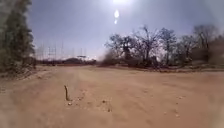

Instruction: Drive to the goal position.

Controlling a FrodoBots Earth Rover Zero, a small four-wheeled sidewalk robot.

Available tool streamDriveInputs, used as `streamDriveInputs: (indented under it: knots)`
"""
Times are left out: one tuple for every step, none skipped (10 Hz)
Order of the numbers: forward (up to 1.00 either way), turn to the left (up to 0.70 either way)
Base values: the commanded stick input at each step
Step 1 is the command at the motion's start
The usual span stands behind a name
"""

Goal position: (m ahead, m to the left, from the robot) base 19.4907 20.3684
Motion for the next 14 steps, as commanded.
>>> streamDriveInputs:
  knots:
    - [0.85,0.00]
    - [0.85,0.00]
    - [0.85,0.00]
    - [0.85,0.02]
    - [0.85,0.17]
    - [0.85,0.33]
    - [0.85,0.34]
    - [0.85,0.33]
    - [0.85,0.00]
    - [0.85,0.00]
    - [0.85,0.00]
    - [0.85,0.00]
    - [0.85,0.00]
    - [0.85,0.00]
